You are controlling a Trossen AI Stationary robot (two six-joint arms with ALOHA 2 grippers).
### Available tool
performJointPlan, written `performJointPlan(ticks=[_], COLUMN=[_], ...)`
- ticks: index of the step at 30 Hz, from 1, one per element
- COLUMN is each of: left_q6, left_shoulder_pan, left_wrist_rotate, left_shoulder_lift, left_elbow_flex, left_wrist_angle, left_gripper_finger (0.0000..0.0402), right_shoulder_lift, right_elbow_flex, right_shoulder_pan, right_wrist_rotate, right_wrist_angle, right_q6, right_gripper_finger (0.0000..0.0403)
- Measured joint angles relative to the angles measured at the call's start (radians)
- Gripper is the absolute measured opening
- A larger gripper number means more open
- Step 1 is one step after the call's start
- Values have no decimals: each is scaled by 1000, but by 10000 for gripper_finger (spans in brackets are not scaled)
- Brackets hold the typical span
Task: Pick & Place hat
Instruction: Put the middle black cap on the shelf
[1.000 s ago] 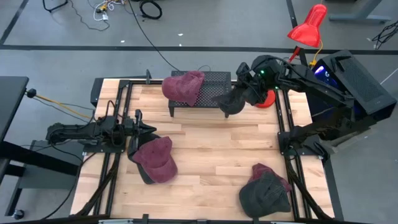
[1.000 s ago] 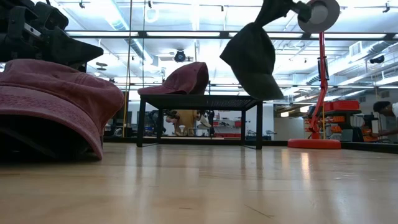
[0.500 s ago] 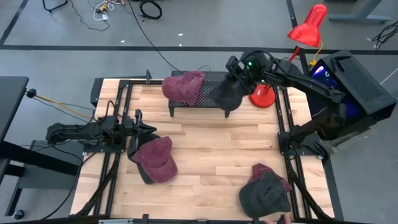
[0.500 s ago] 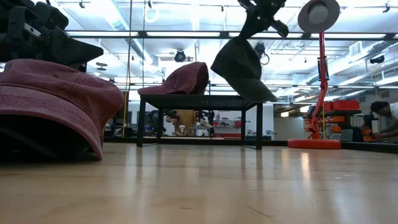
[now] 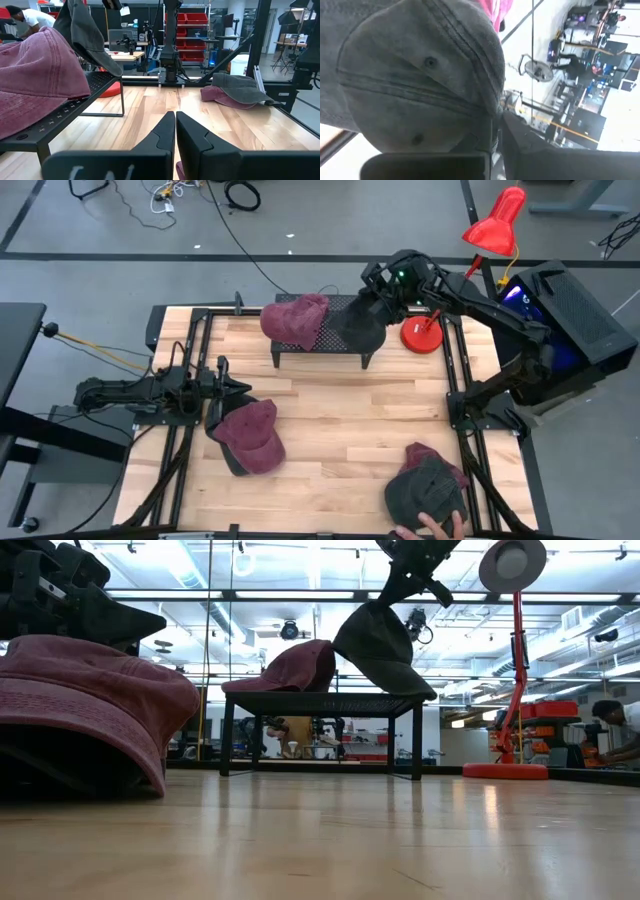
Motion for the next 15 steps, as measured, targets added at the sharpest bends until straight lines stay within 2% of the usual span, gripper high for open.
performJointPlan(ticks=[12, 15], left_q6=[0, 0], left_shoulder_pan=[0, 0], left_wrist_rotate=[0, 0], left_shoulder_lift=[0, 0], left_elbow_flex=[0, 0], left_wrist_angle=[0, 0], left_gripper_finger=[21, 21], right_shoulder_lift=[22, 30], right_elbow_flex=[0, 0], right_shoulder_pan=[-78, -86], right_wrist_rotate=[-231, -232], right_wrist_angle=[44, 70], right_q6=[47, 49], right_gripper_finger=[11, 11])
